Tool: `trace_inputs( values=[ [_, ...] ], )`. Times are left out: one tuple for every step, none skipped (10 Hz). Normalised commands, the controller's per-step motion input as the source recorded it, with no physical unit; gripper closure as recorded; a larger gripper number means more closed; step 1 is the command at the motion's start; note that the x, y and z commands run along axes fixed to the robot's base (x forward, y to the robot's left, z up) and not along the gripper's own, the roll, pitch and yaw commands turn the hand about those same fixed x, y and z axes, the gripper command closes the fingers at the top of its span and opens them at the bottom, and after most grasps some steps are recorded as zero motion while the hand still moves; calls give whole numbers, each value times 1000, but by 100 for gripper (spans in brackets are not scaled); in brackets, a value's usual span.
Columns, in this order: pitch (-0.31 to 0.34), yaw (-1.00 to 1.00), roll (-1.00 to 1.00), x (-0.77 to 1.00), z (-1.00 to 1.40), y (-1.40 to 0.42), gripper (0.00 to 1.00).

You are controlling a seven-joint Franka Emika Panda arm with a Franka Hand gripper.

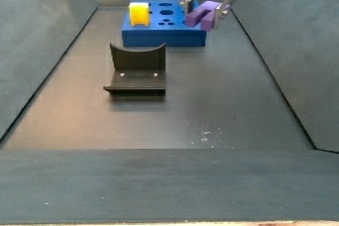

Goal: Pick up the double-square object. Move up. Place the double-square object on the fixture. Regrasp the double-square object. Move to above the board. Insert the double-square object.
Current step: Place the double-square object on the fixture.

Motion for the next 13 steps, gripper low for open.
trace_inputs(
  values=[
    [51,1000,27,1000,-146,-111,100],
    [63,1000,42,1000,-135,-99,100],
    [50,943,-1000,1000,481,524,100],
    [71,707,-1000,1000,543,586,100],
    [107,625,-1000,1000,522,575,100],
    [168,521,-1000,1000,424,496,100],
    [210,470,-1000,1000,337,413,100],
    [282,387,-1000,1000,231,312,100],
    [319,336,-1000,1000,185,266,100],
    [311,119,-743,904,78,154,100],
    [300,47,-639,856,42,119,100],
    [253,-50,-432,770,11,87,100],
    [219,-88,-287,696,8,68,100]
  ],
)
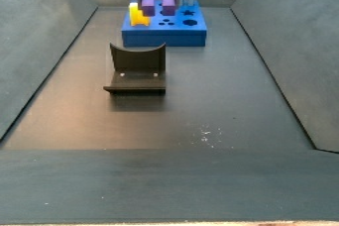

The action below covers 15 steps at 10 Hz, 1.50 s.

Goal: Pick up the double-square object. Move up. Place the double-square object on the fixture. Regrasp the double-square object. Move to above the board. Insert the double-square object.
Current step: Place the double-square object on the fixture.

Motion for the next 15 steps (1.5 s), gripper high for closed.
trace_inputs(
  values=[
    [174,-105,-213,620,8,47,100],
    [143,-97,-176,530,2,42,100],
    [118,-85,-147,420,1,40,100],
    [108,-75,-132,347,1,36,100],
    [106,-62,-121,252,1,27,100],
    [111,-53,-118,190,2,26,100],
    [-9,-108,-1000,155,-1000,71,100],
    [-15,-109,-1000,135,-1000,75,100],
    [-10,-117,-1000,139,-1000,88,100],
    [13,-115,-1000,151,-1000,90,100],
    [28,-113,-1000,162,-1000,100,100],
    [38,-117,-964,175,-1000,109,100],
    [40,-111,-853,181,-1000,114,100],
    [36,-102,-632,193,-1000,121,100],
    [39,-96,-465,192,-960,125,100]
  ],
)
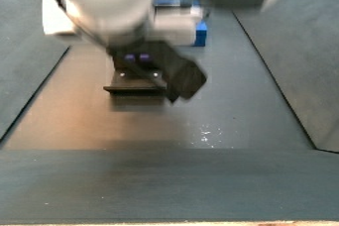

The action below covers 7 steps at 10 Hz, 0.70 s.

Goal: Pick up the double-square object. Move up. Place the double-square object on the fixture. Regrasp the double-square object. Move to above the board. Insert the double-square object.
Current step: Place the double-square object on the fixture, then regrasp the double-square object.

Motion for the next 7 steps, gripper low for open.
trace_inputs(
  values=[
    [42,-92,-310,165,-771,104,100],
    [38,-90,-225,131,-573,74,100],
    [22,-92,-174,94,-312,59,100],
    [0,0,0,0,0,0,0],
    [-33,-69,-3,0,1000,0,0],
    [-31,-61,0,-2,1000,1,0],
    [-30,-38,13,-16,1000,4,0]
  ],
)
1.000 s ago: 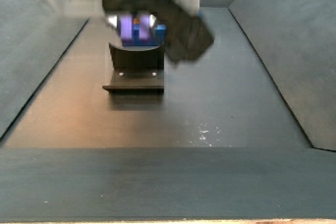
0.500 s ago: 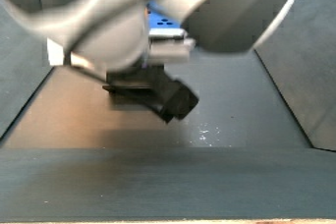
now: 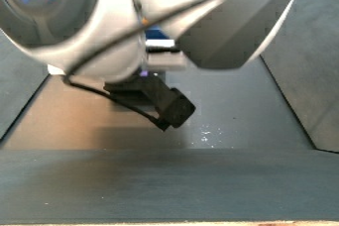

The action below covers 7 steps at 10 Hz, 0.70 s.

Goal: Pick up the double-square object. Move up. Place the double-square object on the fixture. Regrasp the double-square object. Move to above the board. Insert the double-square object.
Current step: Regrasp the double-square object.

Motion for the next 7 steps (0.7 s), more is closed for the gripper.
trace_inputs(
  values=[
    [-28,-14,25,-23,1000,0,0],
    [-19,9,37,-34,1000,-2,0],
    [-5,20,40,-39,949,0,0],
    [5,26,42,-37,839,2,0],
    [31,32,38,-35,614,3,0],
    [54,26,33,-30,388,8,0],
    [67,20,38,-28,213,9,0]
  ],
)
